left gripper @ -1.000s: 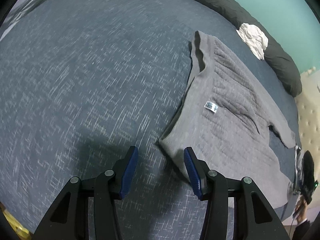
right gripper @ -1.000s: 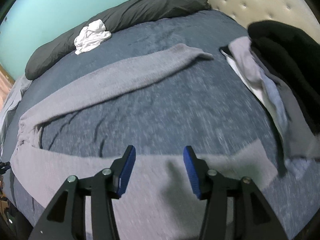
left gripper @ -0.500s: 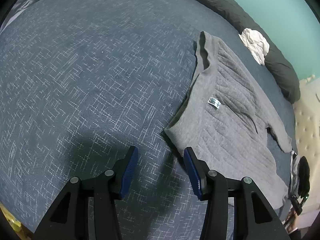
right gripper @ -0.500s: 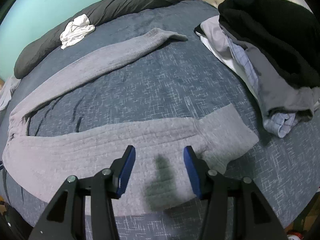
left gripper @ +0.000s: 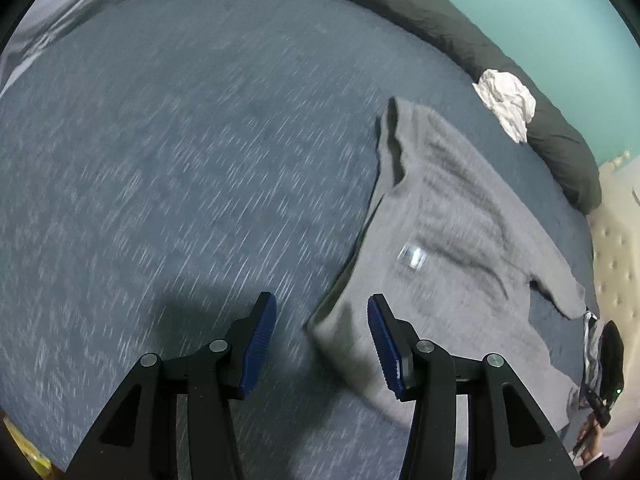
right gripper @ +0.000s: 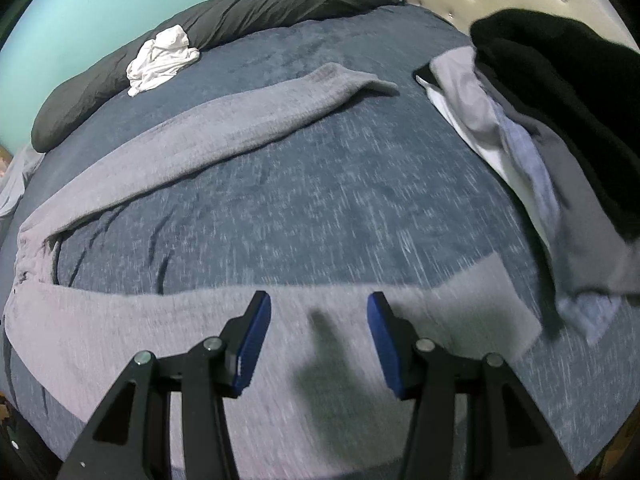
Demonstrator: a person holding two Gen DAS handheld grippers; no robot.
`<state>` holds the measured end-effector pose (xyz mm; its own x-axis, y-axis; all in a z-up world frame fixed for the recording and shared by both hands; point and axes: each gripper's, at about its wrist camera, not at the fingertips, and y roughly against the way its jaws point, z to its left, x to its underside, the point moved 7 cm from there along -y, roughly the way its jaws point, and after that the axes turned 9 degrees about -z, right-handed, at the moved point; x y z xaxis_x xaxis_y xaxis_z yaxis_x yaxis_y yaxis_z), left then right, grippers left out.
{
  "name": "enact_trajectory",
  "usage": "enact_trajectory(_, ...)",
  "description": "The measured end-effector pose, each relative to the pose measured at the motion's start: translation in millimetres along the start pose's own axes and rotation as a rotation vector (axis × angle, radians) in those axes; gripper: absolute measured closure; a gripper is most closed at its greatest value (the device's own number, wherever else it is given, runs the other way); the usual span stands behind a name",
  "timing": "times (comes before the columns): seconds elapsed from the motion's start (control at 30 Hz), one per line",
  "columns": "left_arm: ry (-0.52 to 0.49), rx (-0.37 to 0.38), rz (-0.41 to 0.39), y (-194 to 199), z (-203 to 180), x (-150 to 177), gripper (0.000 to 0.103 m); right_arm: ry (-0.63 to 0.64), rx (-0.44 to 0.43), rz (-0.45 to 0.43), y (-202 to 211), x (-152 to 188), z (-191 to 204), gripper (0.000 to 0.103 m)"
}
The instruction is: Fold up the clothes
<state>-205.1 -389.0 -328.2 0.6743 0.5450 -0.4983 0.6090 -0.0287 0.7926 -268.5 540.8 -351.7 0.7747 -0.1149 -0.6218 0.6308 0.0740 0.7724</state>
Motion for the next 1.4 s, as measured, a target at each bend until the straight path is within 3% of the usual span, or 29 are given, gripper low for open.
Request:
enact_trajectory(0.43,-0.129,-0.022,-0.026,-58,-68,-71,0.051,0.043,-0.004,-0.025,-51,-82,23,0.048)
enact_trajectory(0.8,-0.119,-0.052,-0.03,-97,-74,-102,0.051,-0.027,0.076,-0.054,-106,-160,-17,0.047)
enact_trajectory(1.17,-0.146,-0.067,-0.046,-126,-100,-141,0.051,0.092,0.099,-0.035,-168,-232,2,0.047)
enact_trajectory(1.4,-0.199,-0.061,-0.037,-148,-121,-156,0.051,0.153,0.116,-0.007,-202,-247,14,0.043)
